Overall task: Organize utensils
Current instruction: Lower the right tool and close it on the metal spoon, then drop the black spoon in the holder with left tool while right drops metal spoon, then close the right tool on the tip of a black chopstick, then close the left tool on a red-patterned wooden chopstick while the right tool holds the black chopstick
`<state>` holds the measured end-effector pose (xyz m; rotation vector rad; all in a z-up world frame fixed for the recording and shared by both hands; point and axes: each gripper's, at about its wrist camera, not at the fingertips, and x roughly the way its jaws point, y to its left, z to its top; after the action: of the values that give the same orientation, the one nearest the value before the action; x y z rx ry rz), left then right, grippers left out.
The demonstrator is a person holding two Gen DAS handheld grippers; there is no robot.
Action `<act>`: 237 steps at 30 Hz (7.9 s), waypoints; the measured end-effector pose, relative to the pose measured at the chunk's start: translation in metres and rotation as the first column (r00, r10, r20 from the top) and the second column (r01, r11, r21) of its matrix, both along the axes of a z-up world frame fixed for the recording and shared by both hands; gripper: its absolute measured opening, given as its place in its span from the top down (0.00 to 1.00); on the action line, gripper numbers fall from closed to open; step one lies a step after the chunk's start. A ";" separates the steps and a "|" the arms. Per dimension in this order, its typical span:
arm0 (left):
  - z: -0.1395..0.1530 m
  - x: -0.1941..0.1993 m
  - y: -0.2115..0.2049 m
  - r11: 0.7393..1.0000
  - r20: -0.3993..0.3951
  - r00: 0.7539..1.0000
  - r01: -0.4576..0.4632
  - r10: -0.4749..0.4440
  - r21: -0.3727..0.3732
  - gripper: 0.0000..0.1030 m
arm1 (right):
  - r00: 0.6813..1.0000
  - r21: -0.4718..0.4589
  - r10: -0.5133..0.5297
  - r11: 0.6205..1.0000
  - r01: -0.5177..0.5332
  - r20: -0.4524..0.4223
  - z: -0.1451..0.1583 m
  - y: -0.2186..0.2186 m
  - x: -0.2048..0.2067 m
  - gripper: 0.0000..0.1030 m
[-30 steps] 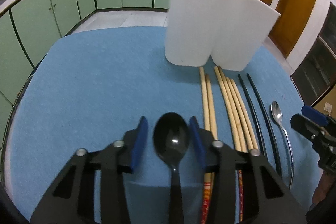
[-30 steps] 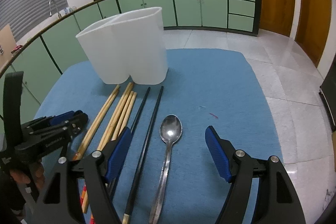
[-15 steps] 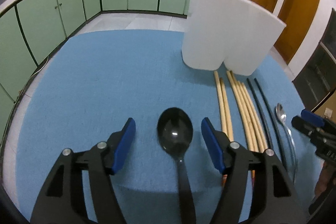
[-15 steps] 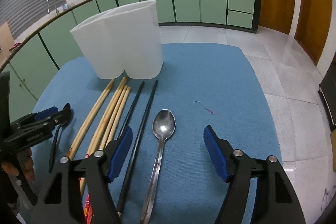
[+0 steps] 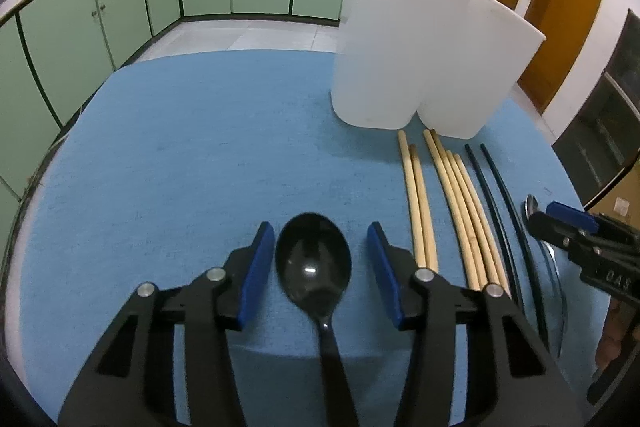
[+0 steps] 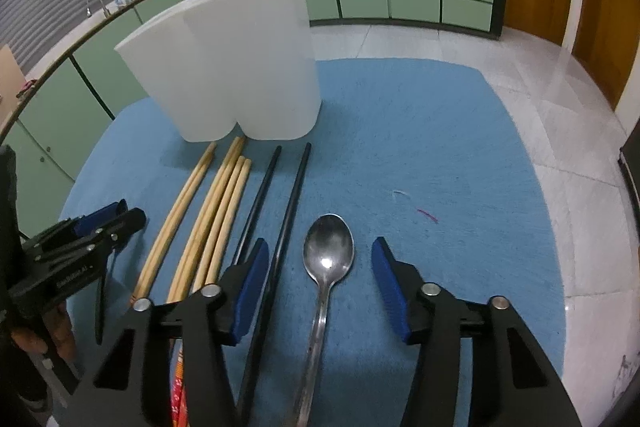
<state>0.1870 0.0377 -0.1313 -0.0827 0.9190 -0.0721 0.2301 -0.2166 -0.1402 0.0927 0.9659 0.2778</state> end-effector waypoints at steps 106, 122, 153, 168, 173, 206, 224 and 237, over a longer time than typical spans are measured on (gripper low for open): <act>0.084 -0.026 -0.040 0.995 0.382 0.919 0.091 -0.101 0.042 0.16 | 0.959 0.185 -0.004 0.981 -0.050 0.282 0.062 -0.029 -0.042 0.32; 0.014 -0.136 -0.014 0.987 0.156 0.980 0.103 -0.122 0.125 0.13 | 0.977 0.030 0.011 0.999 -0.018 0.213 0.004 -0.017 -0.147 0.34; 0.007 -0.146 -0.021 0.988 0.066 0.986 0.147 -0.151 0.055 0.50 | 0.994 -0.019 0.027 1.000 -0.025 0.108 -0.017 -0.006 -0.144 0.93; -0.001 -0.151 -0.042 0.966 0.023 0.973 0.227 -0.231 0.123 0.48 | 0.994 0.011 0.022 1.000 -0.024 0.103 -0.018 -0.011 -0.146 0.93; -0.001 -0.146 -0.050 0.967 0.022 0.972 0.232 -0.235 0.108 0.48 | 0.994 0.012 0.022 1.000 -0.024 0.103 -0.018 -0.012 -0.146 0.93; -0.001 -0.142 -0.070 0.977 0.025 0.981 0.189 -0.192 0.095 0.55 | 0.992 0.050 0.035 0.998 -0.042 0.117 -0.015 -0.015 -0.150 0.90; -0.001 -0.142 -0.064 0.987 0.033 0.989 0.142 -0.145 0.074 0.58 | 0.989 0.002 0.092 0.996 -0.093 0.119 -0.015 -0.007 -0.155 0.74; -0.001 -0.143 -0.064 0.985 0.033 0.988 0.149 -0.152 0.082 0.62 | 0.990 -0.011 0.082 0.997 -0.081 0.111 -0.016 -0.006 -0.152 0.79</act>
<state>0.0441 -0.0264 -0.1320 0.0617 0.8869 -0.1772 0.0785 -0.2223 -0.1566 0.0315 0.8611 0.3518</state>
